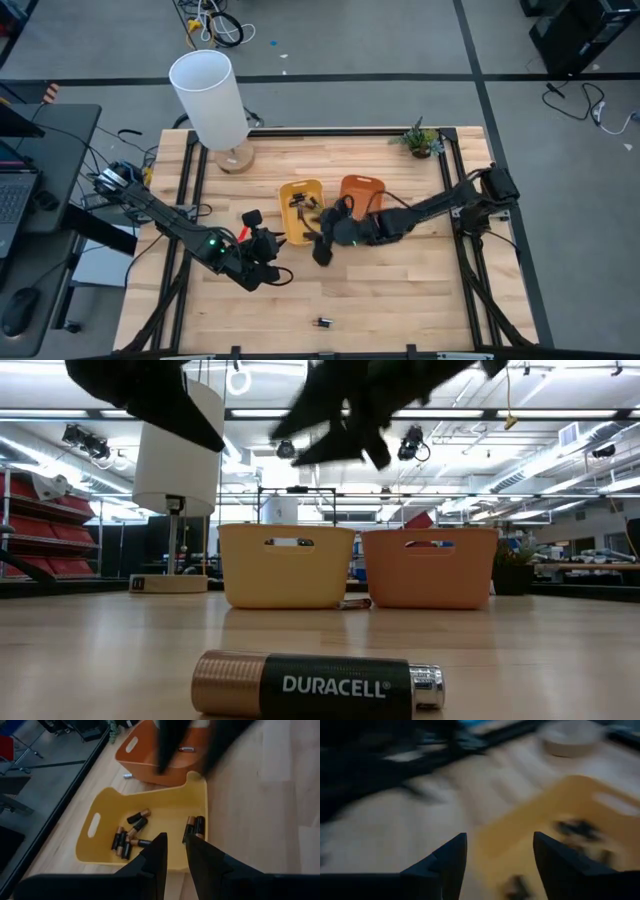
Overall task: Sort batteries
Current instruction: Put the center silver battery into the orange bin
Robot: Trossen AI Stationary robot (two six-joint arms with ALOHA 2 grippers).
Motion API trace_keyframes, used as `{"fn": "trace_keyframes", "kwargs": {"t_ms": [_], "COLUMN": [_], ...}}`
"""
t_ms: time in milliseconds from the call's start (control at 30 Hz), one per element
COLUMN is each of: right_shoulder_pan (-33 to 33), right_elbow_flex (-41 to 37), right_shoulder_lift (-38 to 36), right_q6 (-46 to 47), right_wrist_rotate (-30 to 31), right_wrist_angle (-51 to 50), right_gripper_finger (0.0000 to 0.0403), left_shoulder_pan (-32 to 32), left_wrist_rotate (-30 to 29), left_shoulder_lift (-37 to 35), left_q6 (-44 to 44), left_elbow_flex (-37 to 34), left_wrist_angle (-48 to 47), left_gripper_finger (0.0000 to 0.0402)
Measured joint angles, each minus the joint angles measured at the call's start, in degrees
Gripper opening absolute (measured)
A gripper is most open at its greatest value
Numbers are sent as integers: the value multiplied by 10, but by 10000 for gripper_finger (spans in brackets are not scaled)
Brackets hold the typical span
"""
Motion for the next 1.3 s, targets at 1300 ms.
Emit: {"fn": "trace_keyframes", "kwargs": {"t_ms": [1300], "right_shoulder_pan": [150], "right_elbow_flex": [-243], "right_shoulder_lift": [2], "right_q6": [349], "right_wrist_rotate": [292], "right_wrist_angle": [1], "right_gripper_finger": [125], "left_shoulder_pan": [3], "left_wrist_rotate": [13], "left_shoulder_lift": [1], "left_q6": [132], "left_elbow_flex": [-81], "left_wrist_angle": [274], "left_gripper_finger": [85]}}
